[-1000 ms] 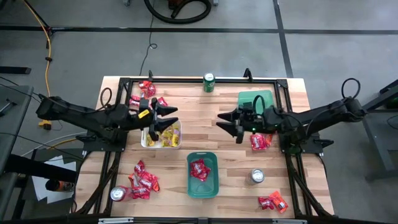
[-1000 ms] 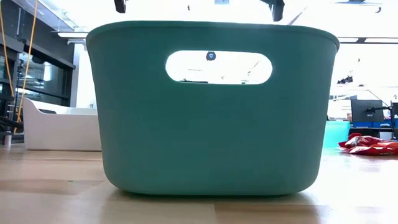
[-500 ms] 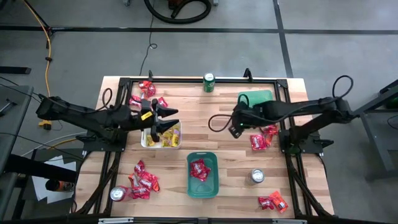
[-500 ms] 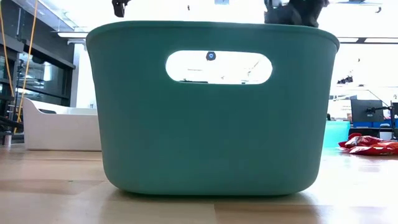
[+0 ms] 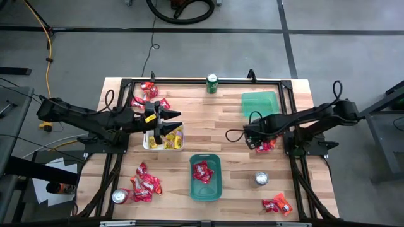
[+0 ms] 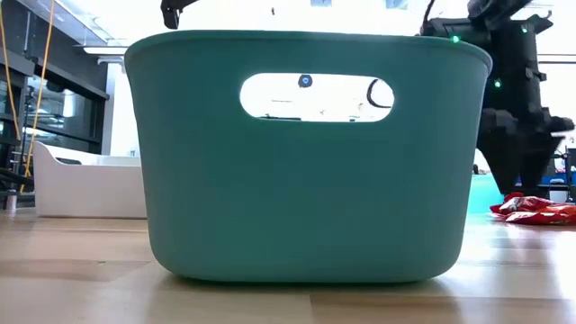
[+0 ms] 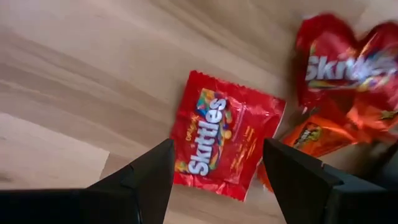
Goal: Sort candy
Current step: Put the red candy pack into the green bin
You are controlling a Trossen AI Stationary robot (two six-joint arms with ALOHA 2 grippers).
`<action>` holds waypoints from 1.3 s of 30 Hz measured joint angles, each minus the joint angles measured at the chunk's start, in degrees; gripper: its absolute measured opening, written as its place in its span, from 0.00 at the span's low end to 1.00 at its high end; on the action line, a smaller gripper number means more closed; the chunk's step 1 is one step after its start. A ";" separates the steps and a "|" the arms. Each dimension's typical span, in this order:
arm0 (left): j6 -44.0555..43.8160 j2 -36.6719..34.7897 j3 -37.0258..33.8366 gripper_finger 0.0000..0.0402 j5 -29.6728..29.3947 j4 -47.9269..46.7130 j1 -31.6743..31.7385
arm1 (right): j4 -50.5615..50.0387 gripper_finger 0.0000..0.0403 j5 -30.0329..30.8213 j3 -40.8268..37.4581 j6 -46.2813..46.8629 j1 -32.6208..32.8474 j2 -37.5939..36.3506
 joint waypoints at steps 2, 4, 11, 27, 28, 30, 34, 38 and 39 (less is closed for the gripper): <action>0.00 0.00 0.00 0.58 -0.01 -0.01 0.00 | 1.92 0.59 -0.26 -1.33 1.22 0.10 0.03; -0.02 0.00 0.00 0.58 -0.05 0.00 0.00 | 2.98 0.59 -0.18 -2.46 1.46 0.10 0.03; -0.04 0.00 0.00 0.58 -0.10 0.00 0.00 | 4.89 0.55 0.14 -4.99 3.35 0.10 0.03; 0.01 0.00 0.00 0.58 -0.73 -0.01 0.00 | 9.89 0.36 1.49 -8.20 4.50 0.12 -0.08; 0.03 0.00 0.00 0.58 -1.03 -0.01 0.00 | 10.09 0.31 1.60 -8.22 3.98 0.12 -0.10; 0.05 0.00 0.00 0.58 -1.30 0.00 -0.02 | 10.23 0.19 1.63 -7.48 2.43 0.39 -0.14; 0.07 -0.11 0.00 0.58 -1.32 0.07 -0.01 | 11.63 0.04 2.49 -1.76 -3.31 1.22 -1.32; 0.07 -0.11 0.00 0.58 -1.32 0.07 -0.02 | 18.90 0.05 7.19 6.94 -12.74 2.98 -3.65; 0.07 -0.11 0.00 0.58 -1.32 0.07 -0.02 | 22.14 0.04 7.82 9.04 -16.28 3.50 -4.07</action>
